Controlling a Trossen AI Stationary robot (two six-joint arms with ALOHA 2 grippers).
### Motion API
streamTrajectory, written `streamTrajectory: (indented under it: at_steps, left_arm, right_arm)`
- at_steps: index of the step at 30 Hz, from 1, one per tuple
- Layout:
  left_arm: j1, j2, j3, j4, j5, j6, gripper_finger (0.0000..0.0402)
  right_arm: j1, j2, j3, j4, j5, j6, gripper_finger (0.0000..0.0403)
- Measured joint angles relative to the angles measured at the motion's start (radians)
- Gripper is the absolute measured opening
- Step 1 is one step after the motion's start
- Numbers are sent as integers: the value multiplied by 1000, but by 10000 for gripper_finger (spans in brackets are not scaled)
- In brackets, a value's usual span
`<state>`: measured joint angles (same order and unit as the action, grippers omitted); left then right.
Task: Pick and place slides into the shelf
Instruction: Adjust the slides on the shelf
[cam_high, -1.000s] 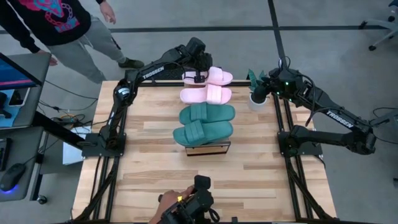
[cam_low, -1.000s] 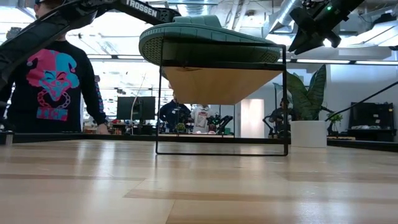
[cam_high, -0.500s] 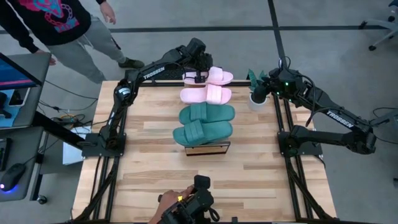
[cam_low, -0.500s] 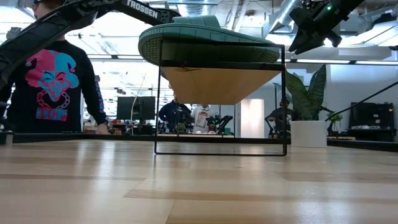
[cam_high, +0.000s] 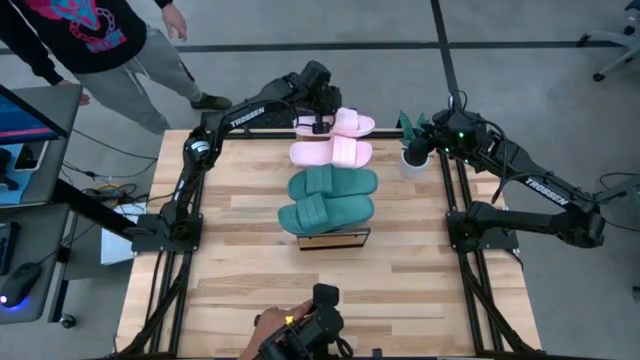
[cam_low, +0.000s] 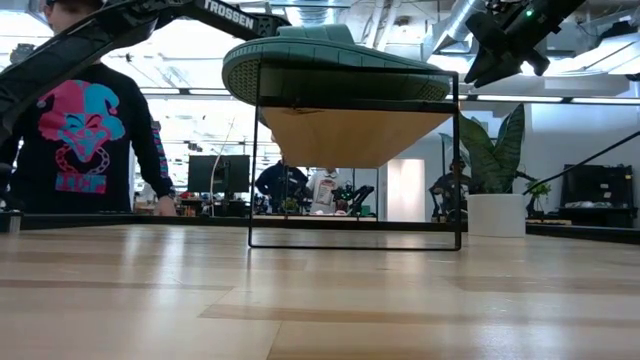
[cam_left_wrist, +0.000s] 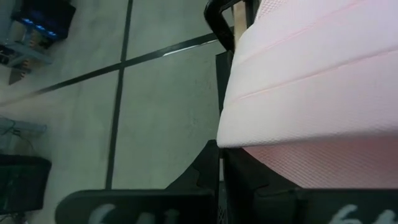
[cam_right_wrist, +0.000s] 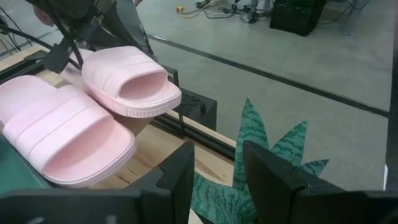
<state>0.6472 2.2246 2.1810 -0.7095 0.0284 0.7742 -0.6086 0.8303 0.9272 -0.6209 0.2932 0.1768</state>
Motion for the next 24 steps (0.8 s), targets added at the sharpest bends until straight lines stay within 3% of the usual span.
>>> streamTrajectory:
  at_steps: [5, 16, 24]
  left_arm:
    - [0, 0, 5, -16, 19, -5, 13]
    - [1, 4, 3, -51, -1, -11, 97]
    - [0, 0, 4, -54, -36, -11, 122]
  right_arm:
    - [0, 0, 0, 0, 0, 0, 129]
    - [0, 0, 0, 0, 0, 0, 129]
    - [0, 0, 0, -1, -1, 0, 129]
